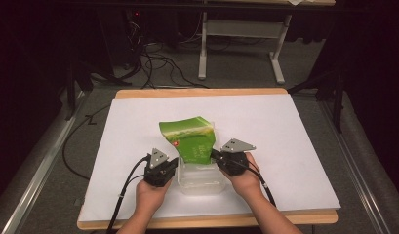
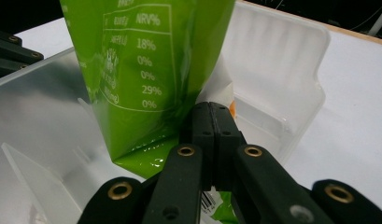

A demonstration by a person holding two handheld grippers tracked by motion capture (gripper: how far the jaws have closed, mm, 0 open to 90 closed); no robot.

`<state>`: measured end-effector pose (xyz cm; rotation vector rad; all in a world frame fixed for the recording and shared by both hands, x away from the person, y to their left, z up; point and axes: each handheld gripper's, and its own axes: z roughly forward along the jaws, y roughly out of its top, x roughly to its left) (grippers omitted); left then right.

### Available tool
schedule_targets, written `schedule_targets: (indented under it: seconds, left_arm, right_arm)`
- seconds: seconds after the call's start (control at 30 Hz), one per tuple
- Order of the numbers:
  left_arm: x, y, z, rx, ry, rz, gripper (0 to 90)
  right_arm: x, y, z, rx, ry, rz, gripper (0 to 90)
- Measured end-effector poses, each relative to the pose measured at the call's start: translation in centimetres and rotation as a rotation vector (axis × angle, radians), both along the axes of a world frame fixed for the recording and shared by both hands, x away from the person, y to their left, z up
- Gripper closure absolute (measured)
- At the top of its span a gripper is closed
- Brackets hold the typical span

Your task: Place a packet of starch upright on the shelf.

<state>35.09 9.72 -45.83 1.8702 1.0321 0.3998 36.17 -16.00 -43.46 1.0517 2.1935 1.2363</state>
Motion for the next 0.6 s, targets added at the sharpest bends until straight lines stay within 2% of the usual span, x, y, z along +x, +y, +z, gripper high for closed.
schedule_targets:
  seconds: [0.1,0.13,0.17,0.2,0.23,0.33,0.37,0.43,0.5,0.53,0.6]
  left_arm:
    - [0.0,0.0,0.0,0.002,-0.002,-0.001,90.0]
    - [0.0,0.0,0.0,0.004,0.0,-0.001,90.0]
    - [0.0,0.0,0.0,0.004,0.0,-0.001,90.0]
    - [0.0,0.0,0.0,0.003,0.002,0.001,90.0]
    - [-0.1,0.0,0.0,0.003,0.002,0.001,90.0]
    - [-0.1,0.0,0.1,0.003,0.004,0.001,90.0]
    - [-0.1,0.0,0.1,0.002,0.003,0.0,90.0]
    - [-0.1,0.0,0.1,0.0,0.0,0.002,90.0]
    - [-0.2,0.1,0.2,-0.002,-0.003,-0.001,90.0]
    - [-0.3,0.1,0.3,-0.005,-0.005,0.001,90.0]
    - [-0.3,0.1,0.2,-0.004,-0.005,0.001,90.0]
  right_arm:
    - [0.1,-0.1,0.0,0.004,0.009,0.005,90.0]
    - [0.2,-0.8,0.3,0.032,0.03,-0.005,90.0]
    - [0.2,-0.8,0.3,0.032,0.03,-0.005,90.0]
    - [-0.2,-1.7,0.9,0.053,0.005,-0.021,90.0]
    - [-0.2,-1.7,0.9,0.053,0.005,-0.021,90.0]
    - [-0.8,-2.9,2.3,0.135,-0.024,-0.022,83.5]
    - [-1.1,-3.0,2.8,0.153,-0.045,-0.014,80.3]
    - [-1.5,-2.9,3.6,0.192,-0.077,-0.003,66.2]
    - [-1.6,-2.3,4.0,0.221,-0.092,0.012,53.4]
    - [-1.2,-1.6,4.0,0.213,-0.09,0.024,45.5]
    - [-0.9,-1.2,4.0,0.209,-0.081,0.027,46.3]
